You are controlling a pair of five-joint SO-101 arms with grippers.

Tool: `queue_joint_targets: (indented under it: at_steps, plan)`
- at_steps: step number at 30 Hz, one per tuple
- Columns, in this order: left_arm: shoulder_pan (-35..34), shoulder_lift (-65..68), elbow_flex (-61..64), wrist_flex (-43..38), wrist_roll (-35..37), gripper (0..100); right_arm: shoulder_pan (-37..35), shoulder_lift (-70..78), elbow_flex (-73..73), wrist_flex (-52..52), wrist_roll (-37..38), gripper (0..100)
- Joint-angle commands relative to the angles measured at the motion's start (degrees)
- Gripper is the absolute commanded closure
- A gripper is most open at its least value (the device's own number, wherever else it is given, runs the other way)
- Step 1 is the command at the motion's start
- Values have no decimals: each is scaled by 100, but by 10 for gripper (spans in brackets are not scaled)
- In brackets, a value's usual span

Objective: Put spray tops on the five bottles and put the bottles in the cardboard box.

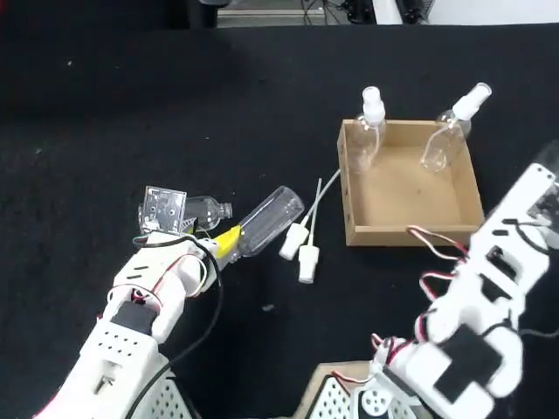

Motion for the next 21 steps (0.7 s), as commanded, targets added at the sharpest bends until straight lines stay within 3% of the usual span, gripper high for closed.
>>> queue_joint_targets:
  at_steps: [1,5,11,18,21]
  plan:
    - [31,-70,-84,-141,9,741,-431,-927,13,941,-62,988]
    - [31,-70,-84,-141,9,741,-835,-1631,13,2163,-527,987]
    - [31,-70,-84,-141,9,741,-1433,-2220,31,3332,-589,987]
    - [40,-70,-84,-141,9,741,-1978,-2466,479,3516,-589,986]
    - [48,-70,-84,-141,9,741,-2145,-2510,919,3086,-589,987]
